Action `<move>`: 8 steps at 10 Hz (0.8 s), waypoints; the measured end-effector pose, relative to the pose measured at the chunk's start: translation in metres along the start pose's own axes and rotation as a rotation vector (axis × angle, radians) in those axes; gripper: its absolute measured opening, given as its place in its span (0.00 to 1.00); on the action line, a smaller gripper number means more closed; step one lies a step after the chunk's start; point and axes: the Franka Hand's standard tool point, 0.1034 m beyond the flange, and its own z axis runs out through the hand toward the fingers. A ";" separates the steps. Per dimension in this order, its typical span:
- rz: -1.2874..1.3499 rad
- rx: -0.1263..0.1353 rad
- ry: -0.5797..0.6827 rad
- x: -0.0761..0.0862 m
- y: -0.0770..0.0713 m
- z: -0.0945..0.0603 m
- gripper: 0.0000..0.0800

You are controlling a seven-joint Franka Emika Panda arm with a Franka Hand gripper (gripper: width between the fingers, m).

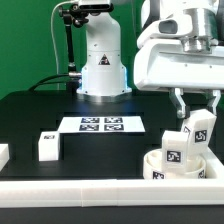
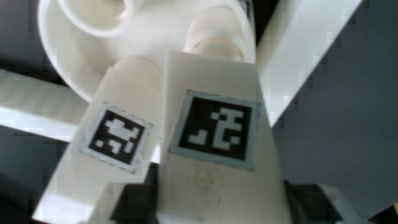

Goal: Assemble stool

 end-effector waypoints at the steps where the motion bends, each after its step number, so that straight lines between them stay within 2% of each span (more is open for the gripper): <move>1: -0.003 -0.008 0.024 -0.002 0.001 0.000 0.41; 4: -0.010 -0.030 0.092 -0.006 0.006 0.000 0.41; 6: -0.004 -0.031 0.086 -0.005 0.008 0.001 0.41; 7: -0.004 -0.031 0.082 -0.006 0.008 0.001 0.49; 8: -0.004 -0.030 0.077 -0.007 0.008 0.002 0.49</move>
Offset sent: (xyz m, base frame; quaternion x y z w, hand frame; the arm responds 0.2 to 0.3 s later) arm -0.0144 -0.0002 -0.0136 0.0103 0.0378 -0.0014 0.9992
